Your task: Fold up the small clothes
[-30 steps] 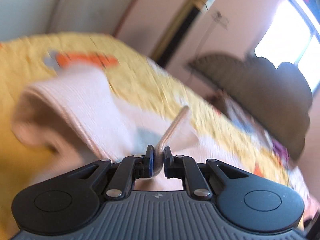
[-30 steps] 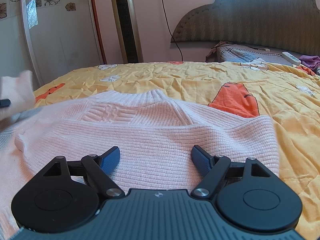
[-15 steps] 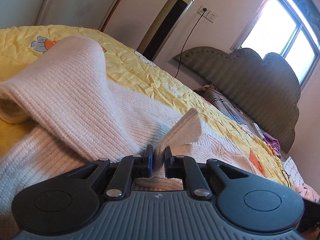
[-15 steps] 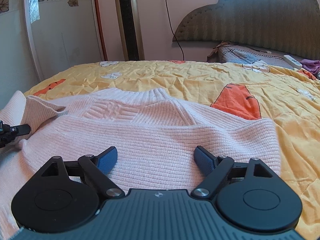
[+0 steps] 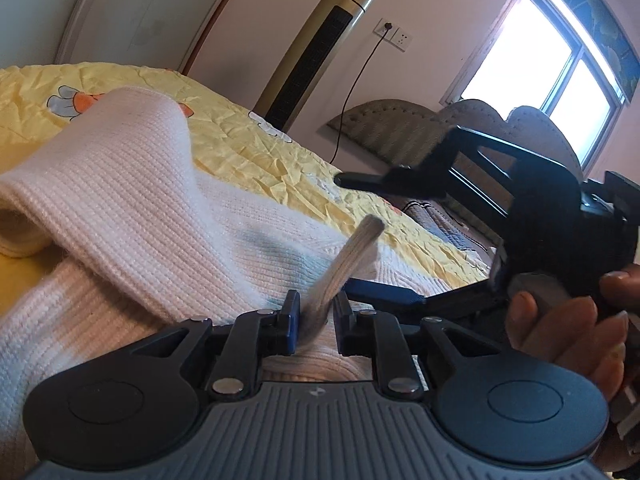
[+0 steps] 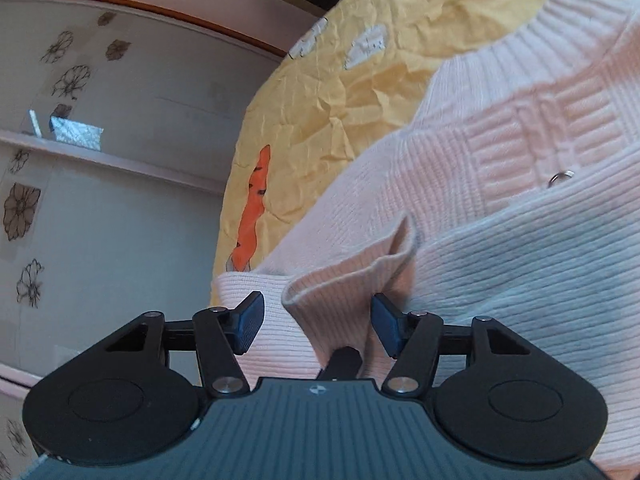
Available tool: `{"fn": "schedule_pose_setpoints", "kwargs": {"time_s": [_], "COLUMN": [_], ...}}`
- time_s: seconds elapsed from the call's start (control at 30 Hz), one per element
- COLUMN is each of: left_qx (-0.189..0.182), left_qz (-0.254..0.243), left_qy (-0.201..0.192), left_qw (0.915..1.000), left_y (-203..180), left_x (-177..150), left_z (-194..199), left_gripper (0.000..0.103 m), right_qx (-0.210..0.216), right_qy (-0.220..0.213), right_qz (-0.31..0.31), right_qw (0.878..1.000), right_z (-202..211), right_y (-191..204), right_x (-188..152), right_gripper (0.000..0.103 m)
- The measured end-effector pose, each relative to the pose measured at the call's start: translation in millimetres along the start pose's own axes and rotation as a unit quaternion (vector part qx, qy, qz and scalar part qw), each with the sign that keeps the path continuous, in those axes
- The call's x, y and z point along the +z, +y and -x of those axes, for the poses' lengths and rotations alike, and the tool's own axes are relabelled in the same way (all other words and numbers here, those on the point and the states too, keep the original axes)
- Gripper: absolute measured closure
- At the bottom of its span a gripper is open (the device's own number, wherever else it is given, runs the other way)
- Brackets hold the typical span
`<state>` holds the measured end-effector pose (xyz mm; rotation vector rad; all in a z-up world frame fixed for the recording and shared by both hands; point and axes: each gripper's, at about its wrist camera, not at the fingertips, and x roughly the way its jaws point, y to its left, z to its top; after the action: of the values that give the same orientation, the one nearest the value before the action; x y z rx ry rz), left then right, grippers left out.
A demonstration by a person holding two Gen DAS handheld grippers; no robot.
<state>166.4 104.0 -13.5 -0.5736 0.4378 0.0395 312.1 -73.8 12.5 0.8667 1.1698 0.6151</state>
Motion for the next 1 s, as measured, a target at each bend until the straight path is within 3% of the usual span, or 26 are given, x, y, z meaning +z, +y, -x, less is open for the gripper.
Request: {"fn": "schedule_pose_setpoints", "kwargs": {"time_s": [0.1, 0.13, 0.2, 0.27, 0.3, 0.33, 0.37, 0.5, 0.7, 0.8, 0.9, 1.0], "left_qx": [-0.02, -0.022, -0.022, -0.021, -0.019, -0.018, -0.016, -0.015, -0.019, -0.017, -0.013, -0.009], "left_qz": [-0.008, -0.012, -0.013, -0.007, -0.005, -0.006, -0.009, -0.027, -0.042, -0.044, -0.038, -0.026], "left_qy": [-0.004, -0.006, -0.013, -0.023, -0.027, -0.029, -0.033, -0.049, -0.06, -0.061, -0.058, -0.043], "left_qw": [0.9998, 0.9997, 0.9996, 0.9995, 0.9995, 0.9994, 0.9993, 0.9983, 0.9971, 0.9971, 0.9975, 0.9987], "left_y": [-2, -3, -4, -2, -2, -3, -4, -9, -15, -16, -14, -11], "left_x": [0, -1, -1, -1, -1, -1, -1, -4, -5, -5, -5, -3], "left_z": [2, 3, 6, 8, 9, 10, 11, 16, 19, 20, 20, 15], "left_gripper": [0.066, 0.062, 0.044, 0.039, 0.038, 0.038, 0.037, 0.037, 0.033, 0.032, 0.026, 0.025], "right_qx": [0.009, 0.002, -0.021, -0.029, -0.038, -0.05, -0.052, -0.048, 0.007, 0.008, -0.024, -0.063], "right_qy": [0.007, 0.01, 0.018, 0.015, 0.014, 0.011, 0.009, -0.028, -0.12, -0.167, -0.215, -0.242], "right_qz": [-0.02, -0.021, -0.02, -0.01, 0.0, 0.007, 0.015, 0.071, 0.081, 0.068, 0.028, -0.021], "right_qw": [1.0, 1.0, 0.999, 0.999, 0.999, 0.999, 0.998, 0.996, 0.989, 0.984, 0.976, 0.968], "right_z": [-10, -11, -15, -14, -13, -11, -10, 7, 100, 160, 214, 233], "right_y": [2, 1, -5, -13, -15, -19, -22, -11, -7, -32, -78, -125], "right_x": [1, 1, 1, -1, -2, -3, -4, -8, 11, 11, 7, 6], "right_gripper": [0.03, 0.029, 0.031, 0.057, 0.065, 0.089, 0.093, 0.092, 0.092, 0.092, 0.092, 0.091]}}
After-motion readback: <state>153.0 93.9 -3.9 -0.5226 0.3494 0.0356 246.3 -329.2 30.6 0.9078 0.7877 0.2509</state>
